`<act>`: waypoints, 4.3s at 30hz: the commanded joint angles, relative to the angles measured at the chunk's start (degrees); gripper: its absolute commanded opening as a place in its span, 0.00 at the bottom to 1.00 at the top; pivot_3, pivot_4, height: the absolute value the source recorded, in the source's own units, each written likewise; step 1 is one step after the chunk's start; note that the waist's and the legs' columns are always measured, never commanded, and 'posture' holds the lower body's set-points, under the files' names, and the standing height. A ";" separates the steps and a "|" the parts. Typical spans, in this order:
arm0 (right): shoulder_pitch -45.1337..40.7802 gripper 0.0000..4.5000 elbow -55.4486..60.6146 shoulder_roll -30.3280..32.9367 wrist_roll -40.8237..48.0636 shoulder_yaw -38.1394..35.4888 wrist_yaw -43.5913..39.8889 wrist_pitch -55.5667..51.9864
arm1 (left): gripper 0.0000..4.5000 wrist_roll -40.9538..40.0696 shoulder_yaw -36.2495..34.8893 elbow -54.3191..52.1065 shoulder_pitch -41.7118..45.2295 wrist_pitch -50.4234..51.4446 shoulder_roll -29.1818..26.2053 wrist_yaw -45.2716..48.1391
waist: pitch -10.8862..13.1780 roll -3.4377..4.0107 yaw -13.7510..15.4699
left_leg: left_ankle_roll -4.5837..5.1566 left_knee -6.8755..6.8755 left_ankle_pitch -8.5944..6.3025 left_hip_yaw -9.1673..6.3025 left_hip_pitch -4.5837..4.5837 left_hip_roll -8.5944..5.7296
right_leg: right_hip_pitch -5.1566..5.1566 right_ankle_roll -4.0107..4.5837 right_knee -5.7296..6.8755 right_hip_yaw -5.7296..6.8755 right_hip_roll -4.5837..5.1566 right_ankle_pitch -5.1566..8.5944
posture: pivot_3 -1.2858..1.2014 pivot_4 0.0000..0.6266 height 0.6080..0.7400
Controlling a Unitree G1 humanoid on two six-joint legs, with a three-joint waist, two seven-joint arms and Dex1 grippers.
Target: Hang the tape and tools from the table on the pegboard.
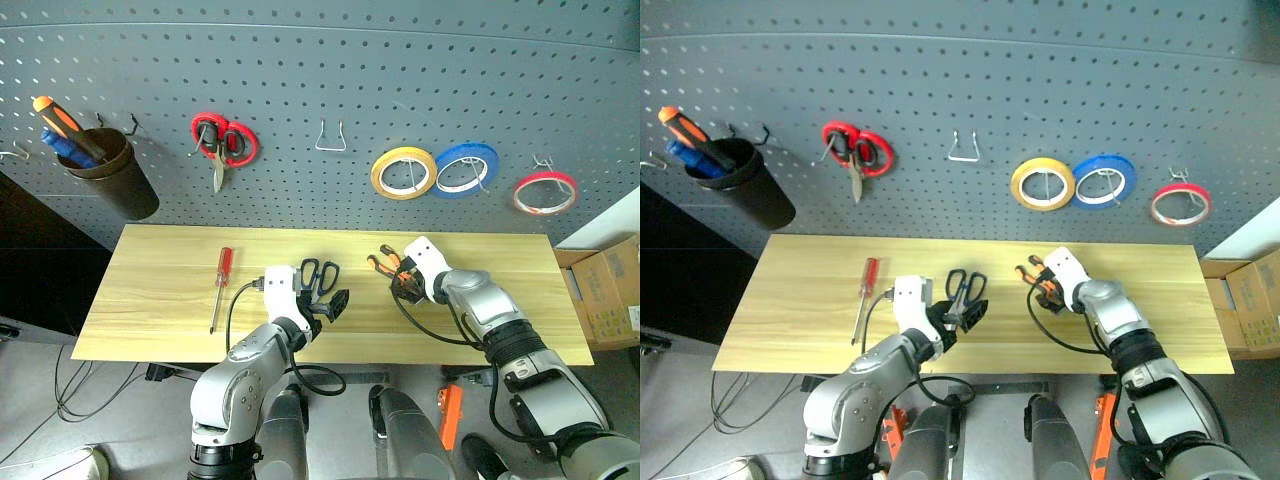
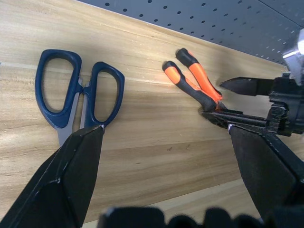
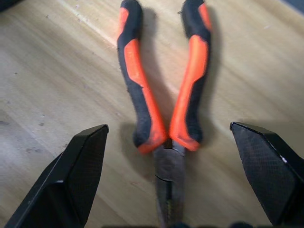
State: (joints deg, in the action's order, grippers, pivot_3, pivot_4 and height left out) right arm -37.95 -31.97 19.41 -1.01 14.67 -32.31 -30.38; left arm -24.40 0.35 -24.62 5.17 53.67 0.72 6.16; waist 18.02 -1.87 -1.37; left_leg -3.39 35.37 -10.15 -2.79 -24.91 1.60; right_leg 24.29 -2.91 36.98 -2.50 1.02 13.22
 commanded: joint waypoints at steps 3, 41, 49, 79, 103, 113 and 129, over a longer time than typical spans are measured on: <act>-1.57 0.99 -0.61 -0.68 -0.96 0.91 -2.85 -1.13 | 1.00 -1.46 0.65 -3.87 -0.55 1.07 -0.15 -0.09 | 0.42 0.01 -0.09 | 0.00 -0.03 0.00 0.00 0.00 0.01 | 0.03 0.00 0.00 -0.01 0.00 0.00 | 0.55 0.57 1.00; 6.43 0.38 16.82 3.66 -1.78 -4.22 -7.15 -6.24 | 1.00 -4.76 -0.03 -6.36 0.66 0.82 -0.31 2.21 | 0.76 -0.09 0.97 | -0.13 -0.31 -0.06 -0.03 -0.04 -0.04 | 0.10 -0.22 -0.09 0.05 0.06 0.16 | 0.55 0.48 1.00; 20.48 0.38 54.92 -2.17 6.16 -11.67 -0.02 -17.87 | 1.00 -13.51 -5.50 -14.62 -0.09 0.94 -3.15 4.38 | 0.68 -0.05 0.77 | -0.35 -0.33 -0.12 -0.03 -0.21 0.07 | 0.48 -0.28 0.05 0.01 -0.02 0.20 | 0.54 0.40 1.00; -16.14 0.38 16.42 -24.23 6.66 -11.51 16.31 26.46 | 1.00 -17.16 -12.15 -23.01 6.50 -9.22 -13.15 -9.23 | -7.91 -0.65 3.82 | -0.41 -0.26 0.25 -0.15 0.30 0.07 | -0.16 0.52 0.01 0.27 -0.13 -0.33 | 0.61 0.07 1.00; -33.19 0.38 -31.09 -18.19 3.29 -17.27 24.22 56.65 | 1.00 -8.50 -3.59 -11.14 13.55 -16.91 -10.01 -5.73 | -9.37 -0.75 5.03 | -0.32 -0.31 0.43 -0.12 0.57 0.11 | -0.37 0.69 0.14 0.19 -0.21 -0.47 | 0.60 0.08 1.00; -29.08 0.38 -31.81 -19.67 3.12 -17.54 24.82 55.87 | 1.00 -8.31 -4.27 -11.04 12.98 -16.40 -10.04 -4.51 | -9.37 -0.75 4.98 | -0.23 -0.31 0.49 -0.11 1.08 0.11 | -0.87 0.79 0.07 0.16 -0.21 -0.48 | 0.60 0.11 1.00; -26.19 0.46 -32.05 -19.58 2.53 -17.44 24.79 53.24 | 1.00 -9.68 -5.67 -11.30 13.03 -14.86 -9.00 -5.48 | -9.37 -0.72 4.54 | -0.22 -0.31 0.49 -0.13 1.14 0.11 | -0.94 0.81 0.06 0.16 -0.21 -0.46 | 0.60 0.12 1.00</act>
State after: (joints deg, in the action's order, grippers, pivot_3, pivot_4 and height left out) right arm -62.70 -65.37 -1.03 1.30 -1.69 -8.07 22.86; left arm -33.66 -4.93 -34.87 17.82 39.22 -8.47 0.61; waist 8.65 -2.59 3.17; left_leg -3.61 35.05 -9.65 -2.91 -23.77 1.71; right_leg 23.34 -2.11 37.04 -2.34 0.82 12.76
